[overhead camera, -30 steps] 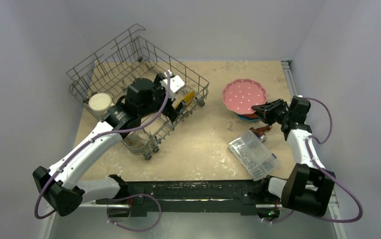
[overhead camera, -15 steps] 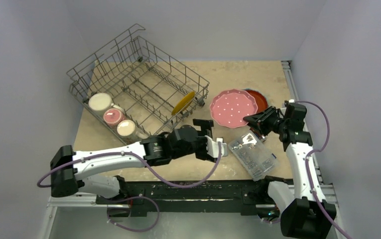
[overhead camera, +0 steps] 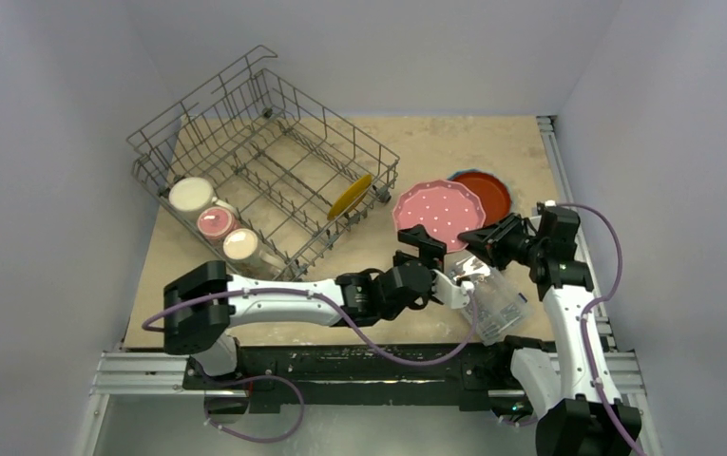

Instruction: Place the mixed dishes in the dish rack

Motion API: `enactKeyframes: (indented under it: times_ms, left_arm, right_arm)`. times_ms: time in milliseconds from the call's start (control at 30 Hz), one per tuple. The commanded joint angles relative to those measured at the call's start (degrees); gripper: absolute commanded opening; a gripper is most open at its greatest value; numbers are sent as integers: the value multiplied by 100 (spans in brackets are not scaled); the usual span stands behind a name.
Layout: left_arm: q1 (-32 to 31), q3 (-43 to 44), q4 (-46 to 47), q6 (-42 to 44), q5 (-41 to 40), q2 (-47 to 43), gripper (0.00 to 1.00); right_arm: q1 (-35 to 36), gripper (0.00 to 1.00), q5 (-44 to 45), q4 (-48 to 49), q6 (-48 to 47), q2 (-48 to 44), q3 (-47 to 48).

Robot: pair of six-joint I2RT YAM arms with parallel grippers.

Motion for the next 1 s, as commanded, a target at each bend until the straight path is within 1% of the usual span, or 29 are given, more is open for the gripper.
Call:
enactKeyframes:
  times_ms: [0,67,133,233,400,567,633,700,733,767,833,900,933,967]
  left_arm:
    - [-59,600,916,823,-941,653,88]
    - [-59,744,1050,1021,-1019,933,84]
    - [-59,848,1229,1182,-1107,1200,77]
    - [-51,950,1697,1581,-1348,1514,64]
    - [-6,1097,2364,2340,-1586,1916,52]
    - [37,1210,2520,2598,-1679,2099,42]
    - [73,1262,2576,2661,-1752,2150,28]
    - [87,1279,2614,2720,-1778,2134,7]
    - [84,1279,2657,2747,-1774,2124,3]
    - [76,1279,2657,2756,-1781,2099,1]
    - [81,1279,2581,2698,-1780,2003,0]
    - [76,1299,2240,2330,-1713,1816,0]
    - [76,1324,1964,2087,-1638,1699,0]
    - [73,1367,1608,1772,-1544,1551,0]
  right_arm:
    - [46,0,-560,669,265,-178,114]
    - [56,0,-560,671,260,-178,127]
    - [52,0,-561,685,275,-191,119]
    - [65,0,-550,701,295,-228,93]
    - [63,0,-597,759,328,-258,9]
    - [84,0,-639,785,353,-277,12]
    - [107,0,-640,775,356,-295,27]
    - [120,0,-628,786,346,-314,30]
    - [121,0,-635,812,328,-327,30]
    - [124,0,-631,832,296,-329,38]
    - [120,0,-571,850,199,-327,75]
    - [122,0,-537,870,4,-294,158]
    - [126,2,-498,853,-151,-245,244]
    - [122,9,-451,788,-349,-207,335]
